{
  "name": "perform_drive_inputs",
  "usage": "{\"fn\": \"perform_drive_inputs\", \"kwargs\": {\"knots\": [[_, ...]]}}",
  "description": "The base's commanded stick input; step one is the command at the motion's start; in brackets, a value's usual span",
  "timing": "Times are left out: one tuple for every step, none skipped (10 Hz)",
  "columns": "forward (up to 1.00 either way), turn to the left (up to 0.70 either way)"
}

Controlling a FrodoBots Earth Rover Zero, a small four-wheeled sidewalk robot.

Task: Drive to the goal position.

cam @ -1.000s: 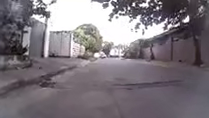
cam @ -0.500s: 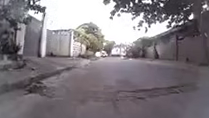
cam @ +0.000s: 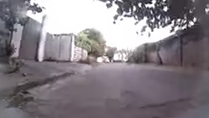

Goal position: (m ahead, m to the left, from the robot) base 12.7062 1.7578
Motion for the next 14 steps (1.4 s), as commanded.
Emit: {"fn": "perform_drive_inputs", "kwargs": {"knots": [[1.0, 0.0], [1.0, 0.0], [1.0, 0.0], [1.0, 0.0], [1.0, 0.0], [1.0, 0.0], [1.0, 0.0], [1.0, 0.0], [1.0, 0.0], [1.0, 0.0], [1.0, 0.0], [1.0, 0.0], [1.0, 0.0], [1.0, 0.0]]}}
